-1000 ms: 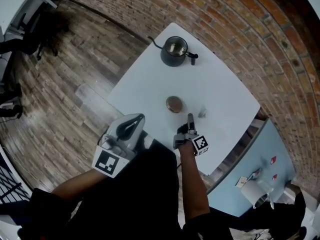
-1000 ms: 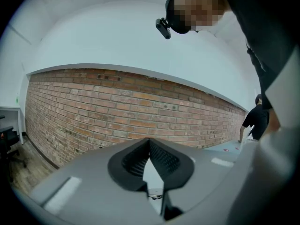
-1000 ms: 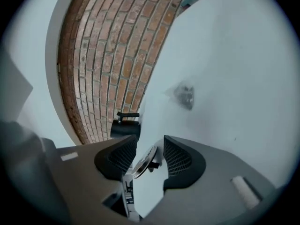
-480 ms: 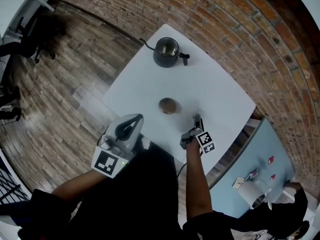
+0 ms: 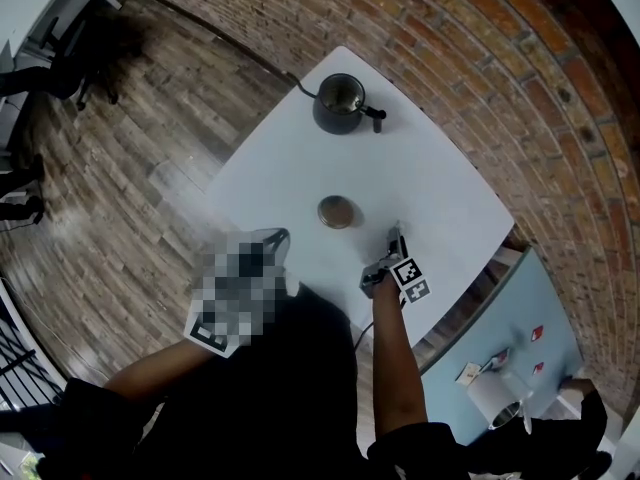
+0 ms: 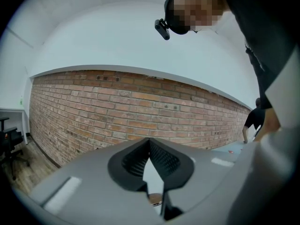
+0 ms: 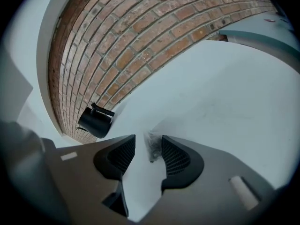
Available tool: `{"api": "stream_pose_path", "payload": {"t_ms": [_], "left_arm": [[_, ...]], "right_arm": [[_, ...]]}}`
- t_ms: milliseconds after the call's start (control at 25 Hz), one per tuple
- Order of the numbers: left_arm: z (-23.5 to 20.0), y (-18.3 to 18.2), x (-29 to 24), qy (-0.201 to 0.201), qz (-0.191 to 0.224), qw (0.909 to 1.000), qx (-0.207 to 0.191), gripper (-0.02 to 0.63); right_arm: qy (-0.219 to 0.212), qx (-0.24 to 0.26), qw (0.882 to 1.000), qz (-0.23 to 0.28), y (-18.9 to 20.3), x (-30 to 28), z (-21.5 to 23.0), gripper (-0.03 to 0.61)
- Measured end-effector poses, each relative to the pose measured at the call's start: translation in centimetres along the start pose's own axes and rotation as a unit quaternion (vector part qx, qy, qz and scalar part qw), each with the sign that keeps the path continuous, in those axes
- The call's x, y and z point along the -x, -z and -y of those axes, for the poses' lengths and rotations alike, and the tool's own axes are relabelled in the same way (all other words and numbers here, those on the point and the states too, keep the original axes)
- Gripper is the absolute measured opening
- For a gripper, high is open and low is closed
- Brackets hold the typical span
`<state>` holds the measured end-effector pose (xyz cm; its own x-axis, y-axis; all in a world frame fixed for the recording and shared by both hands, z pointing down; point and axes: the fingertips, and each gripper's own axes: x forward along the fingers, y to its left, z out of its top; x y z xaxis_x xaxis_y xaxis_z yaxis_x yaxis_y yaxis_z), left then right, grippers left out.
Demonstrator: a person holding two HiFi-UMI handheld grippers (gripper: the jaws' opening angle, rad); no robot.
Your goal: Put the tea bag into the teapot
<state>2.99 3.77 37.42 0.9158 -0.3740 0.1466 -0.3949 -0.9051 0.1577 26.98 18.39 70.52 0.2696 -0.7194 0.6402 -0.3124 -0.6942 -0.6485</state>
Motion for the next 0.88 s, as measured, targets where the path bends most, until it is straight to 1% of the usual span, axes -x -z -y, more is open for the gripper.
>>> {"api": "stream_pose_path", "payload": {"t_ms": [120,200,320,480,640,760,880], "left_arm": [[-0.2,0.0,0.0,-0.008,0.002,1.0000,0.003,0.000],[-0.2,0.0,0.1,-0.014,0.002,0.9999,0.006,0.000],[-0.2,0.2,0.2,-0.019,0.001,0.9998,0.008,0.000],[-0.4,0.5,0.5,-0.030,0.000,0.9995,0.013,0.000],[-1.0,0.5,0.4,-0.039,0.004,0.9992,0.012,0.000],[-0.7,0.5,-0.5,-0.031,0.017,0.9993,0.009,0.000],[-0.5,0.9,-0.8,-0.025,0.006,0.9995,0.016,0.000]], "right_arm": [[0.009,0.003,1.000,-0.002,-0.1,-0.1,0.4,0.145],[0.013,0.001,1.000,-0.003,-0.1,-0.1,0.6,0.109],[0.013,0.001,1.000,-0.007,0.0,-0.2,0.8,0.098],[0.013,0.012,1.000,-0.008,-0.3,-0.2,0.9,0.060],[0.008,0.022,1.000,-0.009,-0.5,-0.4,0.5,0.046],[0.006,0.031,0.999,-0.011,-0.9,-0.1,0.3,0.046],[0.002,0.055,0.998,-0.014,-1.3,0.2,-0.6,0.044]]}}
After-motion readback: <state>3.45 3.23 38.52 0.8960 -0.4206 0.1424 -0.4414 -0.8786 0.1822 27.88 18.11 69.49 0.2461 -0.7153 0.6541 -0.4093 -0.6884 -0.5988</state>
